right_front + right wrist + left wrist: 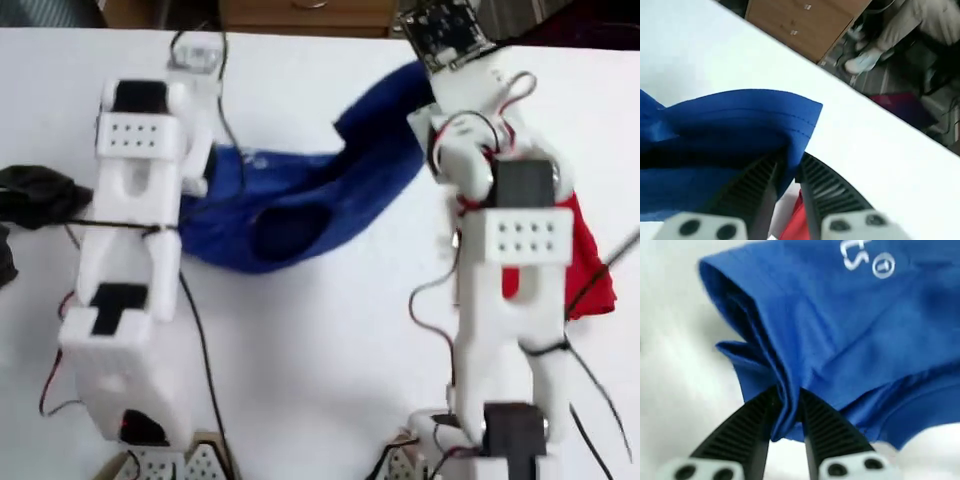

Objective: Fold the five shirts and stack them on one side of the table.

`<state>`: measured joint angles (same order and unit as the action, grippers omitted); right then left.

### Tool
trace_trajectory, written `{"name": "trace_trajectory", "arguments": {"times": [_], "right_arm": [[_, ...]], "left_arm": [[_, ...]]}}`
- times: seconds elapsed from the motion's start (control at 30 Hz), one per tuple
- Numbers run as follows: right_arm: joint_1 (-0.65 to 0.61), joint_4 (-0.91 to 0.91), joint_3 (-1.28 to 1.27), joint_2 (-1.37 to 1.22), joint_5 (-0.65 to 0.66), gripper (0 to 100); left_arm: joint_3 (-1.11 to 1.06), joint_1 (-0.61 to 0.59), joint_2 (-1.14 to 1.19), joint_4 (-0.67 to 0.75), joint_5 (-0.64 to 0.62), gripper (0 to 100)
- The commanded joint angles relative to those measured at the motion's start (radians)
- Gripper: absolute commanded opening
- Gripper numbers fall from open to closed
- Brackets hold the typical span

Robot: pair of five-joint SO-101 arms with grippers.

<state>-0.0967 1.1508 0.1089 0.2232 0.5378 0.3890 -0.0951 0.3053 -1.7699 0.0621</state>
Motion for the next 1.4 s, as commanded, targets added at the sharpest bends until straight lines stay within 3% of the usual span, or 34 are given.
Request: {"name": "trace_trajectory", "arguments": {"times": [0.0,0.2,0.33,0.53,0.73,0.93,1.37], "right_arm": [[-0.025,0.024,-0.005,-0.048,0.009,2.2],[-0.122,0.097,-0.097,-0.068,0.008,2.2],[-0.125,0.094,-0.138,-0.074,0.006,2.2],[-0.120,0.094,-0.170,-0.074,0.008,2.2],[-0.111,0.019,-0.172,-0.076,0.005,2.2],[-0.110,-0.070,-0.189,-0.077,0.008,2.2],[-0.110,-0.159,-0.198,-0.077,0.008,2.2]], "left_arm": [[-0.213,-0.015,-0.127,-0.012,0.038,3],[-0.369,-0.018,-0.135,0.068,0.129,6],[-0.328,-0.020,-0.140,0.061,0.183,12],[-0.262,-0.049,-0.141,-0.012,0.204,14],[-0.193,-0.078,-0.140,-0.014,0.431,14],[-0.331,-0.078,-0.137,0.018,0.626,13],[-0.375,-0.072,-0.130,0.018,0.640,13]]}}
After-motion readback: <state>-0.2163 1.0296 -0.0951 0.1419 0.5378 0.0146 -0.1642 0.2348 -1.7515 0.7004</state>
